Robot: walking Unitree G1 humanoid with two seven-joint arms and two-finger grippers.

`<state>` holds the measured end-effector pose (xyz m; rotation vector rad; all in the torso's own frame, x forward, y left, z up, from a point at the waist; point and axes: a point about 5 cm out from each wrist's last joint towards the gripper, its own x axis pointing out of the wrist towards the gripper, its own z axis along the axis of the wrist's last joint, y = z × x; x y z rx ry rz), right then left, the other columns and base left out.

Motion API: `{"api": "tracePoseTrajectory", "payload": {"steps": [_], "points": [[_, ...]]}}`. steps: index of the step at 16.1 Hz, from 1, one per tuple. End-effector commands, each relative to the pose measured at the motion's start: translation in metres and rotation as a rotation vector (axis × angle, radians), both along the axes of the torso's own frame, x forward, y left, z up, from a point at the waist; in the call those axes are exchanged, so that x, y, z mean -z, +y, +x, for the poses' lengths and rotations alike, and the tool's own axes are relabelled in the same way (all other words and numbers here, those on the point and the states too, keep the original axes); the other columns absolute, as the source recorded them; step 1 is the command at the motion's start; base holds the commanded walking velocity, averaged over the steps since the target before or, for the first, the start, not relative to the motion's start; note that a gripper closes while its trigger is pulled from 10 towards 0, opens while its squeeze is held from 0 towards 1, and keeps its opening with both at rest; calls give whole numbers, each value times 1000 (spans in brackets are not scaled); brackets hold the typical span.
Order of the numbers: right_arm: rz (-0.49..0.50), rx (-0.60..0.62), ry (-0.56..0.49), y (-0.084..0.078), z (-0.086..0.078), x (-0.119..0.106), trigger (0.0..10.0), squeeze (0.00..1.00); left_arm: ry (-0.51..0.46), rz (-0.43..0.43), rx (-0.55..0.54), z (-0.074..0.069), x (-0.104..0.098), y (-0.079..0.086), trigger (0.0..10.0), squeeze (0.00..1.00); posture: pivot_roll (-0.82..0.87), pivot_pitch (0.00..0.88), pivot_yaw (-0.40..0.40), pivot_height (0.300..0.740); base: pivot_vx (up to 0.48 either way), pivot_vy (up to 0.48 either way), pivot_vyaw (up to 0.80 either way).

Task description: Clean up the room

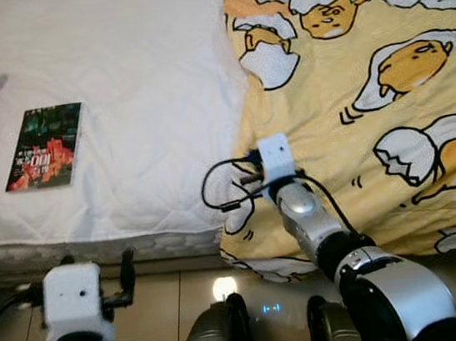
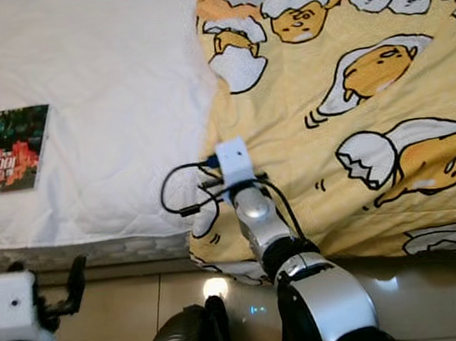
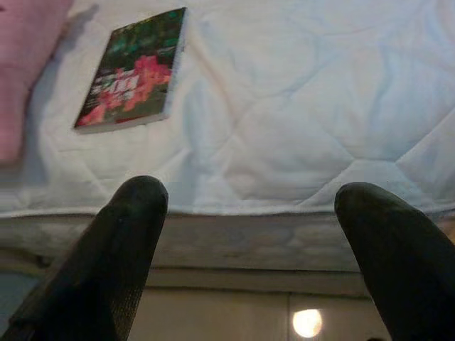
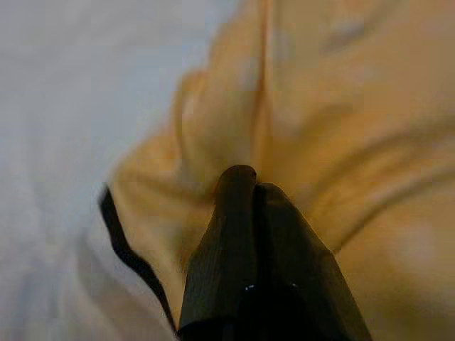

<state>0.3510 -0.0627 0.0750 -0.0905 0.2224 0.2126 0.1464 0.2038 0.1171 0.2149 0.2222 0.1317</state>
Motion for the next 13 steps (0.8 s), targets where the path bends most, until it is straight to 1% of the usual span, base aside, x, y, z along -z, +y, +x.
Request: {"api": "tracePoseTrajectory", "payload": {"steps": [1, 2, 3, 4, 5, 6, 7, 8, 9, 10, 11, 12, 13], "points": [[16, -8, 99, 6, -10, 17, 10000, 0, 27, 29, -16, -7, -1, 7, 10000, 0, 245, 291, 147, 740, 0, 0, 0], [46, -66, 186, 13, -20, 30, 10000, 0, 32, 31, -12, -7, 0, 6, 10000, 0, 242, 293, 150, 740, 0, 0, 0], [50, -101, 223, 17, -26, 36, 10000, 0, 33, 31, -8, -7, 0, 6, 10000, 0, 241, 296, 153, 740, 0, 0, 0], [25, -200, 297, 28, -41, 50, 10000, 0, 31, 29, 2, -6, -1, 4, 10000, 0, 240, 296, 155, 740, 0, 0, 0], [23, -280, 356, 36, -55, 63, 10000, 0, 28, 28, 8, -4, -1, 3, 10000, 0, 234, 297, 158, 740, 0, 0, 0], [36, -343, 399, 45, -69, 72, 10000, 0, 29, 27, 11, -4, -2, 3, 10000, 0, 228, 300, 160, 740, 0, 0, 0], [57, -436, 446, 57, -88, 83, 10000, 0, 38, 23, 20, -4, 0, 2, 10000, 0, 219, 304, 163, 740, 0, 0, 0], [67, -459, 456, 59, -93, 85, 10000, 0, 40, 22, 22, -4, 1, 2, 10000, 0, 219, 304, 163, 740, 0, 0, 0], [90, -510, 477, 67, -106, 91, 10000, 0, 41, 19, 25, -3, 1, 1, 10000, 0, 213, 306, 163, 740, 0, 0, 0], [113, -538, 482, 72, -114, 94, 10000, 0, 39, 17, 29, -2, 1, 0, 10000, 0, 213, 306, 163, 740, 0, 0, 0], [154, -543, 469, 77, -117, 93, 10000, 0, 39, 15, 32, 0, 2, -1, 10000, 0, 191, 306, 165, 740, 0, 0, 0], [182, -543, 445, 81, -116, 89, 10000, 0, 40, 16, 32, 1, 3, 1, 10000, 0, 188, 305, 166, 740, 0, 0, 0], [186, -552, 407, 86, -114, 84, 10000, 0, 41, 17, 34, 2, 4, 1, 10000, 0, 183, 302, 166, 740, 0, 0, 0]]}}
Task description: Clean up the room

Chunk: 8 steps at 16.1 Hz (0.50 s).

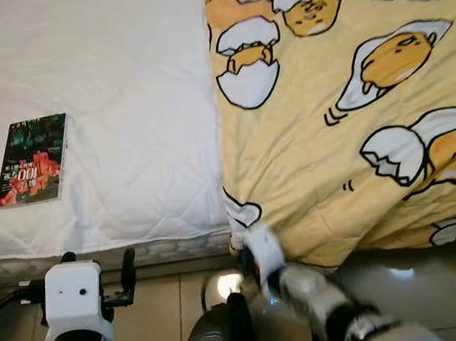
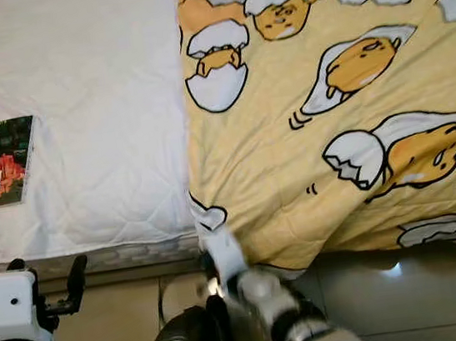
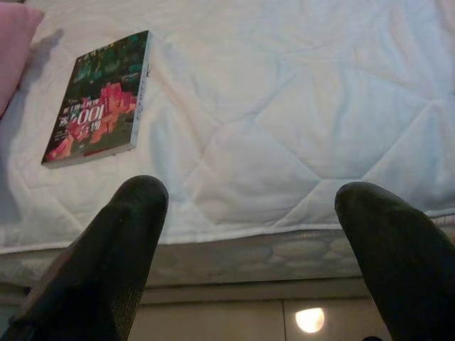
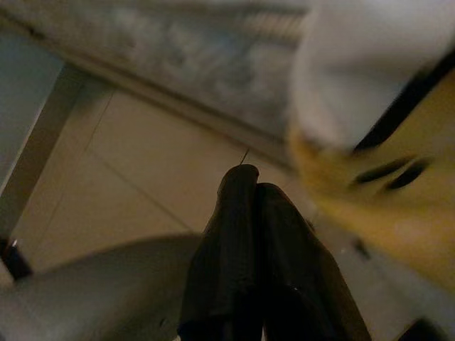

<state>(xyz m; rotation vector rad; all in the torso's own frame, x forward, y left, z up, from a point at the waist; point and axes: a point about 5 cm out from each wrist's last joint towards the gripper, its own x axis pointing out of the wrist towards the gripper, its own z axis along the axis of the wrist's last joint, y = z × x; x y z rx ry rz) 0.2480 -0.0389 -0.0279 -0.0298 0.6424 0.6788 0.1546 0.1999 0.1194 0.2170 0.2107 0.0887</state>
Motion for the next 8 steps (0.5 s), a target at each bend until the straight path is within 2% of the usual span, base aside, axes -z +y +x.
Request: {"api": "tracePoseTrajectory", "payload": {"steps": [1, 3, 4, 5, 6, 7, 8], "points": [[172, -68, -142, 75, -1, -38, 10000, 0, 43, 19, -6, -2, 7, 5, 10000, 0, 172, 292, 166, 740, 0, 0, 0], [243, -16, -270, 84, 16, -64, 10000, 0, 26, 12, 1, 4, 6, 2, 10000, 0, 163, 281, 165, 740, 0, 0, 0], [280, 20, -338, 83, 25, -77, 10000, 0, 20, 7, 2, 6, 7, 1, 10000, 0, 156, 277, 162, 740, 0, 0, 0], [328, 76, -469, 75, 37, -97, 10000, 0, 16, 2, 1, 8, 7, 0, 10000, 0, 141, 270, 155, 740, 0, 0, 0], [341, 90, -505, 72, 40, -102, 10000, 0, 15, 1, 1, 9, 8, -1, 10000, 0, 139, 269, 154, 740, 0, 0, 0], [324, 168, -651, 46, 45, -111, 10000, 0, 14, -6, 0, 9, 10, -2, 10000, 0, 128, 267, 148, 740, 0, 0, 0], [302, 199, -673, 35, 45, -109, 10000, 0, 14, -8, 0, 9, 11, -3, 10000, 0, 121, 265, 142, 740, 0, 0, 0]]}}
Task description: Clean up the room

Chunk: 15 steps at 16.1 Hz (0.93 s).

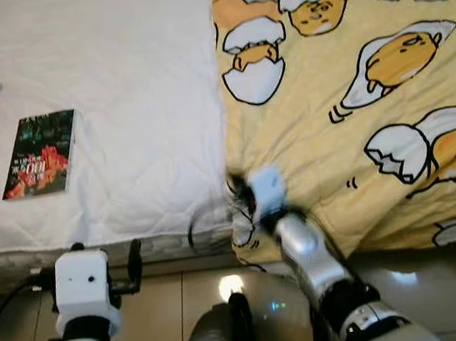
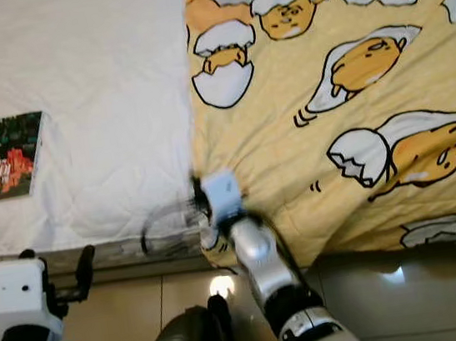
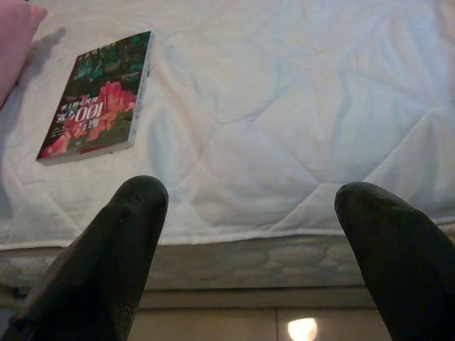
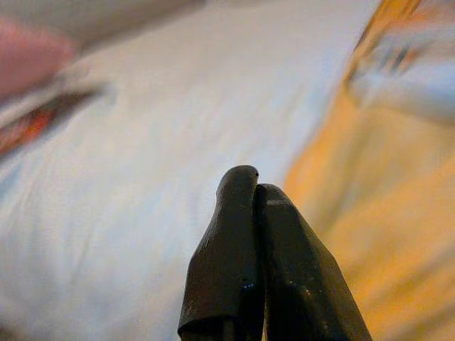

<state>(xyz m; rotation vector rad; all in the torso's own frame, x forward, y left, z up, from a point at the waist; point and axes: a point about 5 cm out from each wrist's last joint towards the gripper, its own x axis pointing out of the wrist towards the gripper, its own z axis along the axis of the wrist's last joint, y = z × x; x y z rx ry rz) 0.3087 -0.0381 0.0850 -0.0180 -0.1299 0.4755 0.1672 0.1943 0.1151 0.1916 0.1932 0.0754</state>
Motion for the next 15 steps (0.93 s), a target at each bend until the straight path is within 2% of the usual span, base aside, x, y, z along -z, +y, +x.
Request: {"api": "tracePoseTrajectory", "payload": {"steps": [1, 2, 5, 6, 7, 8, 9, 10, 12, 14, 15], "points": [[73, 41, 54, 11, -16, 12, 10000, 0, 31, 13, -13, -3, 8, 1, 10000, 0, 117, 264, 137, 740, 0, 0, 0], [63, 79, 54, 0, -18, 15, 10000, 0, 30, 11, -13, -2, 8, 1, 10000, 0, 117, 264, 137, 740, 0, 0, 0], [-46, 309, 23, -62, -43, 31, 10000, 0, 18, 11, -22, 2, 8, 2, 10000, 0, 103, 253, 128, 740, 0, 0, 0], [-77, 382, 75, -75, -50, 42, 10000, 0, 16, 12, -23, 3, 8, 3, 10000, 0, 101, 250, 131, 740, 0, 0, 0], [-87, 380, 119, -73, -53, 50, 10000, 0, 15, 12, -22, 4, 9, 3, 10000, 0, 101, 252, 135, 740, 0, 0, 0], [-89, 299, 237, -53, -57, 69, 10000, 0, 9, 11, -12, 7, 9, 0, 10000, 0, 101, 247, 143, 740, 0, 0, 0], [-89, 259, 284, -43, -58, 74, 10000, 0, 6, 11, -8, 9, 9, 0, 10000, 0, 102, 246, 146, 740, 0, 0, 0], [-84, 238, 383, -33, -57, 85, 10000, 0, -1, 15, -6, 11, 7, 0, 10000, 0, 113, 241, 148, 740, 0, 0, 0], [-83, 230, 439, -27, -55, 90, 10000, 0, -3, 19, -9, 11, 7, 2, 10000, 0, 114, 244, 152, 740, 0, 0, 0], [-130, 168, 535, -10, -41, 91, 10000, 0, -2, 26, -8, 10, 6, 3, 10000, 0, 127, 244, 158, 740, 0, 0, 0], [-161, 138, 547, -1, -33, 86, 10000, 0, -2, 29, -9, 10, 6, 4, 10000, 0, 137, 247, 156, 740, 0, 0, 0]]}}
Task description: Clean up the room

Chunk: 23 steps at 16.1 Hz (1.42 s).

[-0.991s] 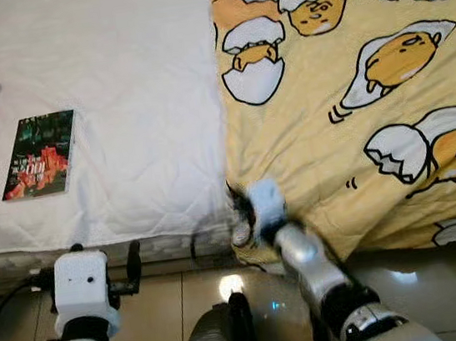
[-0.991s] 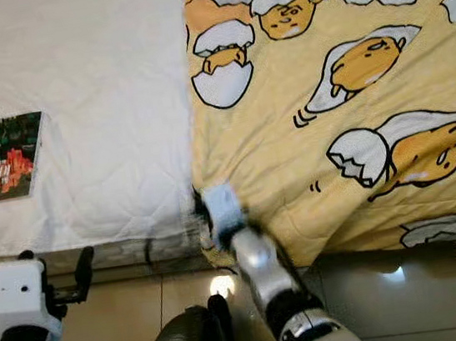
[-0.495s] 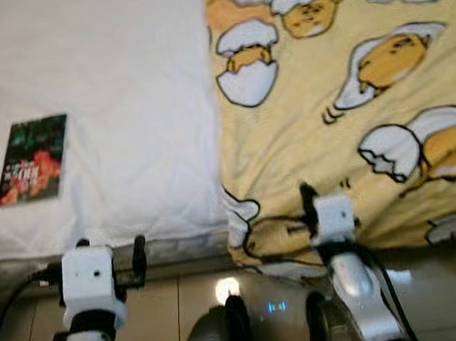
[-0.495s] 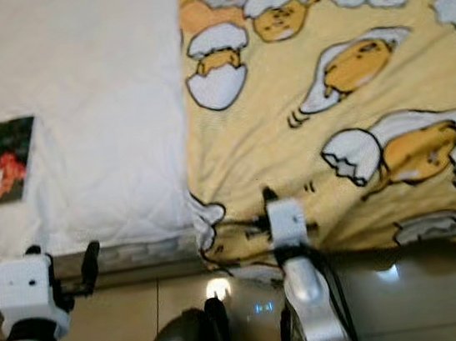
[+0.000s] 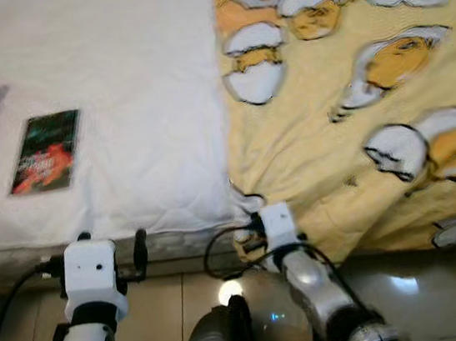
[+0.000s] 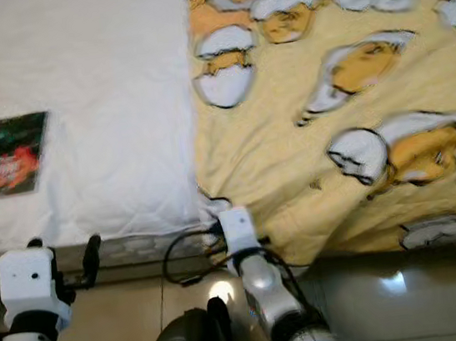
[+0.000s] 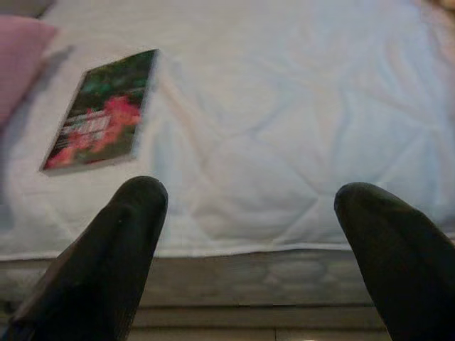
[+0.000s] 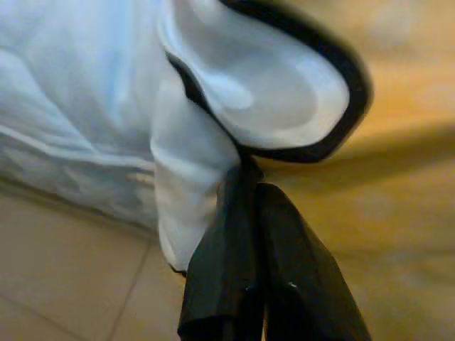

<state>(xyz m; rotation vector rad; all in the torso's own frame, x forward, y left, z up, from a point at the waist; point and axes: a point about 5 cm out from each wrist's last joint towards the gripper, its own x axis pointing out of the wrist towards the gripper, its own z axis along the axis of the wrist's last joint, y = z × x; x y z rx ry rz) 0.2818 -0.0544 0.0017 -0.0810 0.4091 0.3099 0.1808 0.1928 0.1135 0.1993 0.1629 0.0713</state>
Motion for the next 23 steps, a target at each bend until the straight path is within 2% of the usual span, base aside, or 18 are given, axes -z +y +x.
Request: {"api": "tracePoseTrajectory", "payload": {"steps": [1, 4, 6, 7, 9, 11, 12, 13, 15, 16, 18, 20, 21, 22, 23], "points": [[11, -52, 59, 24, -1, -1, 10000, 0, 28, 22, -17, -5, 4, 5, 10000, 0, 149, 249, 155, 740, 0, 0, 0], [25, -96, 54, 47, 9, -18, 10000, 0, 31, 32, -24, -9, 3, 7, 10000, 0, 179, 251, 148, 740, 0, 0, 0], [99, -110, -52, 59, 22, -41, 10000, 0, 30, 27, -31, -8, 5, 8, 10000, 0, 162, 221, 134, 740, 0, 0, 0], [125, -105, -89, 58, 26, -47, 10000, 0, 25, 23, -28, -6, 5, 7, 10000, 0, 156, 216, 132, 740, 0, 0, 0], [211, -137, -256, 43, 32, -64, 10000, 0, 0, 0, 27, 13, 10, -5, 10000, 0, 78, 132, 117, 740, 0, 0, 0], [237, -147, -364, 22, 31, -74, 10000, 0, -4, -9, 74, 33, 16, -16, 10000, 0, 6, 56, 114, 740, 0, 0, 0], [234, -144, -399, 14, 29, -78, 10000, 0, -9, -12, 87, 38, 17, -19, 10000, 0, -6, 44, 113, 740, 0, 0, 0], [208, -122, -437, -3, 28, -82, 10000, 0, -21, -17, 105, 50, 19, -24, 10000, 0, -48, 0, 108, 740, 0, 0, 0], [148, -51, -474, -34, 27, -89, 10000, 0, -45, -31, 110, 68, 22, -28, 10000, 0, -95, 0, 101, 740, 0, 0, 0], [140, -36, -479, -40, 27, -91, 10000, 0, -50, -35, 109, 72, 23, -29, 10000, 0, -99, 0, 102, 740, 0, 0, 0], [90, 93, -520, -80, 25, -99, 10000, 0, -80, -47, 106, 83, 26, -32, 10000, 0, -122, 0, 95, 740, 0, 0, 0], [68, 144, -546, -96, 24, -103, 10000, 0, -106, -62, 94, 83, 26, -31, 10000, 0, -125, 0, 102, 740, 0, 0, 0], [53, 192, -568, -110, 20, -109, 10000, 0, -143, -78, 84, 78, 23, -26, 10000, 0, -127, 0, 104, 740, 0, 0, 0], [26, 222, -573, -124, 11, -112, 10000, 0, -176, -96, 48, 66, 22, -14, 10000, 0, -128, 0, 114, 740, 0, 0, 0], [6, 216, -572, -129, 4, -111, 10000, 0, -182, -118, -15, 56, 21, -3, 10000, 0, -126, 0, 121, 740, 0, 0, 0]]}}
